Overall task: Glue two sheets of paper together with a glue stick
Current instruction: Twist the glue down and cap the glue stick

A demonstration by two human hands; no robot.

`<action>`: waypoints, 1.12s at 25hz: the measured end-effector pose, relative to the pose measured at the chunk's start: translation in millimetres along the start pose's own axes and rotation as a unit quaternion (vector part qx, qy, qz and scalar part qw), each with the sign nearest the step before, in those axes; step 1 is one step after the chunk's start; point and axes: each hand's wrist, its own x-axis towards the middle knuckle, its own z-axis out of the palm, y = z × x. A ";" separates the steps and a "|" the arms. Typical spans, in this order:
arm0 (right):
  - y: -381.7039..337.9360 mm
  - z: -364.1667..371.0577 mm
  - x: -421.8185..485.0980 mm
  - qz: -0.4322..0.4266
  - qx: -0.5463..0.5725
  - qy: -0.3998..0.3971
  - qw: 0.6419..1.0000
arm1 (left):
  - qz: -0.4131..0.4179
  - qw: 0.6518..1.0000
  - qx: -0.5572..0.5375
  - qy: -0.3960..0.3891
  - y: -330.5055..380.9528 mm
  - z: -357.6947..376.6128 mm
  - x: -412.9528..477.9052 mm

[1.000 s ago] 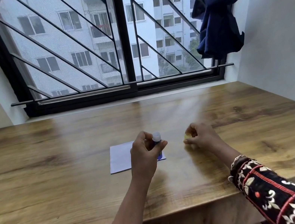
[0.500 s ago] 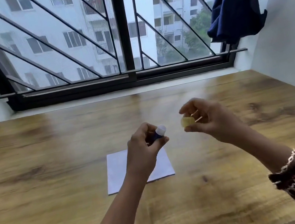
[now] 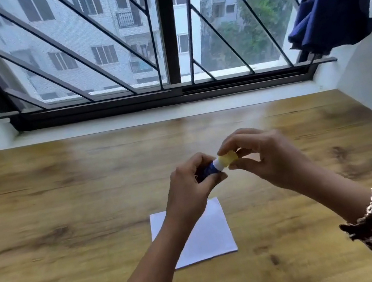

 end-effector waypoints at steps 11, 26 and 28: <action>-30.1 -31.8 25.2 -0.027 -0.151 -0.053 0.987 | -0.025 0.999 -0.018 -0.024 44.4 -22.1 15.0; -46.1 -23.9 16.1 0.042 -0.085 -0.061 0.994 | -0.028 0.997 -0.024 -0.068 46.2 -33.0 11.4; -47.4 -21.7 14.9 0.051 -0.110 -0.049 0.991 | -0.029 0.998 -0.023 -0.057 44.2 -30.2 9.2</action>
